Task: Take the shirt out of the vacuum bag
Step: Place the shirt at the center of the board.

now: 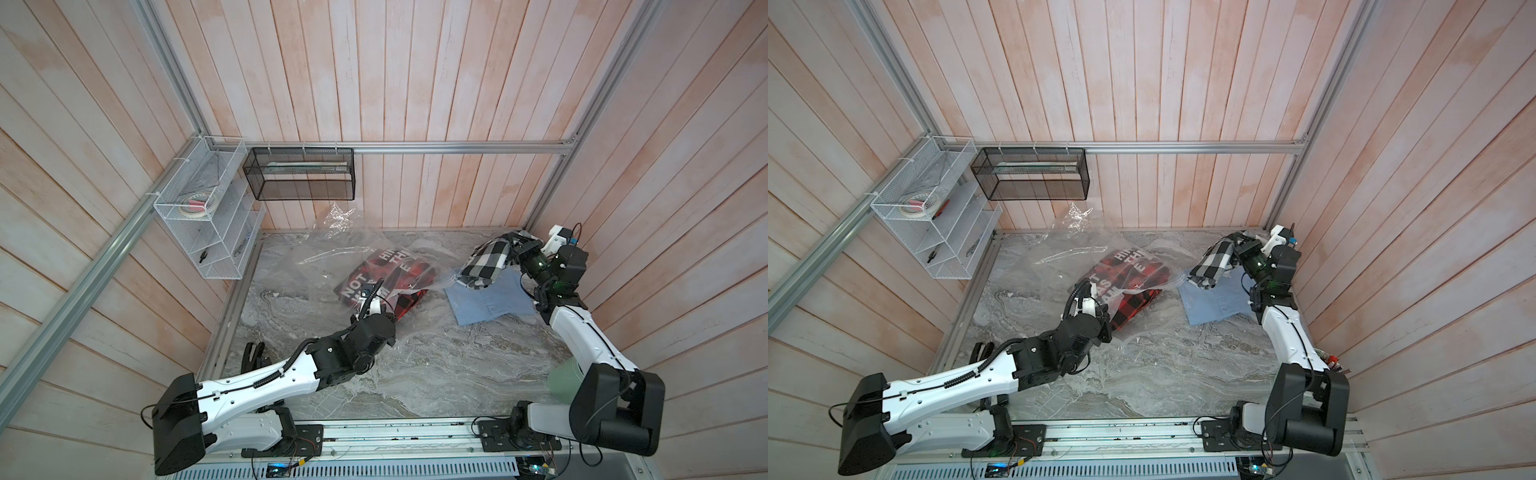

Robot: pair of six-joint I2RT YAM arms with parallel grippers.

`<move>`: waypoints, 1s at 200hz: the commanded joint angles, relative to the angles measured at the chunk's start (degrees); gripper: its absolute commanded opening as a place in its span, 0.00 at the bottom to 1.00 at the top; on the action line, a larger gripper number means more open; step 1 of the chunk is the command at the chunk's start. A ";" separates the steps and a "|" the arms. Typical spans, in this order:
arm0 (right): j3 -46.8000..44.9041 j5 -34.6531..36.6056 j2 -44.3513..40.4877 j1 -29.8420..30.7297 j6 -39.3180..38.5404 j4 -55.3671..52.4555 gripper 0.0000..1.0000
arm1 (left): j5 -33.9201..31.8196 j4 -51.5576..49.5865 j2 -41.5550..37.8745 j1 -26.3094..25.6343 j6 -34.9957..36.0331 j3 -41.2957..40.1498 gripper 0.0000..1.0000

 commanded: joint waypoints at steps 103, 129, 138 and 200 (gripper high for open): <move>0.91 1.89 13.39 4.68 -1.25 19.07 0.00 | -4.05 -4.39 -4.23 0.81 -2.47 -3.60 0.00; -0.62 1.68 15.08 4.82 -2.32 20.99 0.00 | -4.01 -4.24 -4.09 0.86 -2.47 -3.75 0.00; -1.32 2.06 15.14 4.85 -3.42 20.82 0.00 | -4.05 -4.10 -4.05 0.84 -2.47 -3.77 0.00; -14.18 7.47 13.19 4.81 -6.26 25.29 0.00 | -3.41 -3.56 -3.92 0.94 -2.24 -3.98 0.00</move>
